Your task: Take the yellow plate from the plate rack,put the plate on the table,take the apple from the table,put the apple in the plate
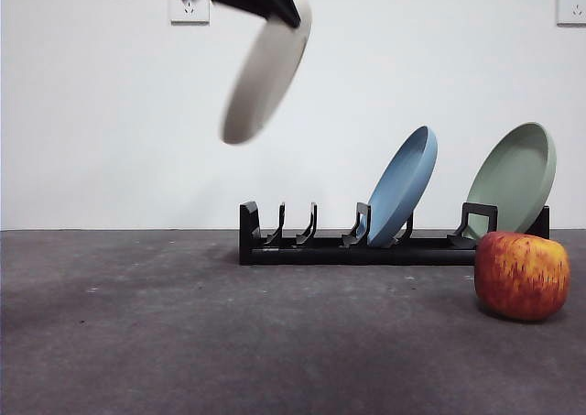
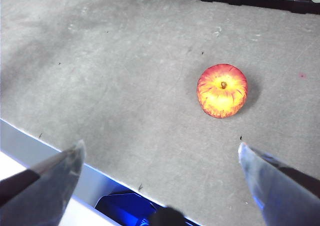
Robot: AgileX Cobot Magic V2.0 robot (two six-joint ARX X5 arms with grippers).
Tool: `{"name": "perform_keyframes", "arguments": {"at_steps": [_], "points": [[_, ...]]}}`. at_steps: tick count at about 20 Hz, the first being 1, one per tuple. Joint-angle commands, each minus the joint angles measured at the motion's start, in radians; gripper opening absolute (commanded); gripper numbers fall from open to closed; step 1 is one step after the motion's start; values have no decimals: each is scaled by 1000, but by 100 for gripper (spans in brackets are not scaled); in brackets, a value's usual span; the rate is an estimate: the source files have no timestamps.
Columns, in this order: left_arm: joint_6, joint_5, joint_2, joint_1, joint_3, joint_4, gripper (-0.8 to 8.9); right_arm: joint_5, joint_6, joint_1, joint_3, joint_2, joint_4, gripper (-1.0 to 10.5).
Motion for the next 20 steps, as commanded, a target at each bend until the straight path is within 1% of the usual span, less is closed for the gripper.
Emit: {"name": "perform_keyframes", "arguments": {"at_steps": [1, 3, 4, 5, 6, 8, 9, 11, 13, 18, 20], "points": [[161, -171, -19, -93, 3, -168, -7, 0, 13, 3, 3, -1, 1, 661], [180, -292, -20, -177, 3, -307, -6, 0, 13, 3, 3, -1, 1, 661], [180, -335, -16, -215, -2, -350, -6, 0, 13, 3, 3, -1, 1, 661], [178, -358, -14, -253, -15, -360, -6, 0, 13, 3, 3, -1, 1, 661], [176, -372, -13, -292, -34, -352, -6, 0, 13, 3, 3, -1, 1, 660], [175, -452, -4, -348, -87, -322, -6, 0, 14, 3, 3, -1, 1, 660], [175, -476, 8, -367, -115, -317, -6, 0, 14, 3, 3, -1, 1, 660], [195, -492, 39, -395, -182, -277, -6, 0, 14, 3, 3, -1, 1, 660], [211, -518, 81, -425, -244, -198, -6, 0, 17, 3, 3, -1, 1, 660], [229, -553, 237, -476, -263, -87, -6, 0, 22, 3, 3, 4, 0, 660], [208, -595, 293, -490, -263, -86, -6, 0, 21, 3, 3, 6, 1, 660]]}}
